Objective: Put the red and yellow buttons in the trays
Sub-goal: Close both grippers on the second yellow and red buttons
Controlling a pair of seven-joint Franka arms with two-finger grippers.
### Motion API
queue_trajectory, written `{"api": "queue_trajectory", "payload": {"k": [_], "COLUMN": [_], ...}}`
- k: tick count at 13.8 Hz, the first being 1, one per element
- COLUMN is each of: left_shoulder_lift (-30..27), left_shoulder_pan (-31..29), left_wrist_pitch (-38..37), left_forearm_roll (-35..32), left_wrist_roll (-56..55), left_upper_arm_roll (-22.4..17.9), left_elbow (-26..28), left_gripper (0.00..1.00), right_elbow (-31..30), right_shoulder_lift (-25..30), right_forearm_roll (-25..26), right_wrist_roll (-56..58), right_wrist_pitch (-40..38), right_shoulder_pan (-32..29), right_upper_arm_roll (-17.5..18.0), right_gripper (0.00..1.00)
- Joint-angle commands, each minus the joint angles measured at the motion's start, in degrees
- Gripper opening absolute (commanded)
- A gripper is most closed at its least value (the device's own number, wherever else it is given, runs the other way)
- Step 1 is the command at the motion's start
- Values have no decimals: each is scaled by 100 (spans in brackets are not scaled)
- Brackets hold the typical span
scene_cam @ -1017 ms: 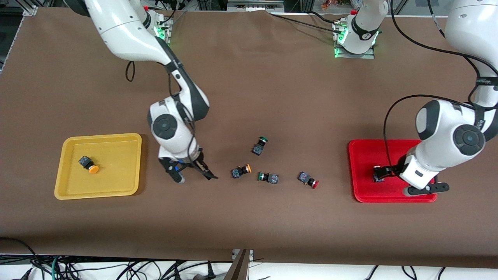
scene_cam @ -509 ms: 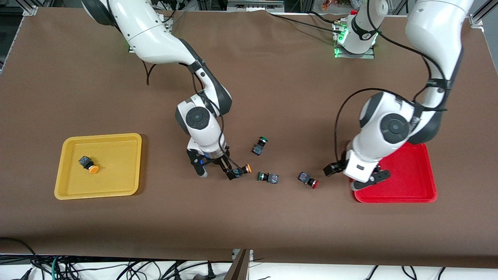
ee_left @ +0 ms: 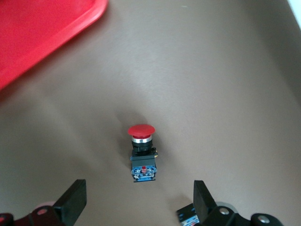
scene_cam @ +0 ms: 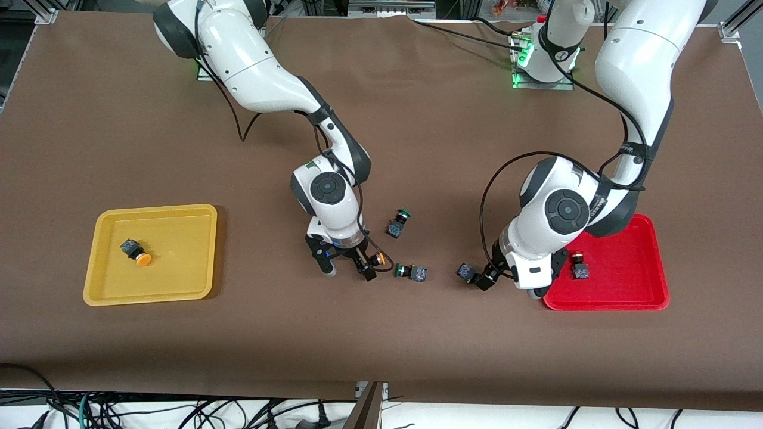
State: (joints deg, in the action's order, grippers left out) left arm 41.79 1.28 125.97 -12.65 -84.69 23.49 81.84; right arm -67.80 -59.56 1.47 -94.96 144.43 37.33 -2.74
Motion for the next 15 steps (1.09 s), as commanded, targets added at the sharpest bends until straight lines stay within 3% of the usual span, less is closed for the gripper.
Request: {"api": "queue_trajectory", "payload": {"k": [1,2,3,4,7,13,14,15], "left_shoulder_lift": [250,382,461,558,1032,1297,1288,1280], "left_shoulder_pan": [292,494,739,942,1084,1225,1225,1225], "left_wrist_pitch": [171,295,331,375,498,542,542,533], "left_forearm_roll": [52,44,61,78,61,61,61,61], "left_wrist_roll": [-872,-1100,-1137,-1146,-1146,-1076,-1076,-1076], "left_upper_arm_roll": [-238,-422,-702,-940,-1083,-1215,-1215,-1215], "left_elbow": [-230,-230,-230,-239,-642,-714,-731,-749], "left_gripper": [100,100,100,100,100,100,91,69], "right_elbow": [258,258,250,250,232,-109,-294,-408], "right_shoulder_lift": [-161,-187,-188,-170,57,927,1102,1226], "right_forearm_roll": [99,107,116,116,90,-164,-243,-296], "right_wrist_roll": [-111,-67,56,266,888,4479,5139,5763], "right_wrist_pitch": [-3,6,6,-3,-195,-2093,-2217,-2409], "right_shoulder_pan": [46,46,46,46,-120,-1086,-1332,-1552], "right_upper_arm_roll": [-60,-69,-69,-69,-69,-25,-25,-34], "right_gripper": [46,22,5,0,0,0,0,0]}}
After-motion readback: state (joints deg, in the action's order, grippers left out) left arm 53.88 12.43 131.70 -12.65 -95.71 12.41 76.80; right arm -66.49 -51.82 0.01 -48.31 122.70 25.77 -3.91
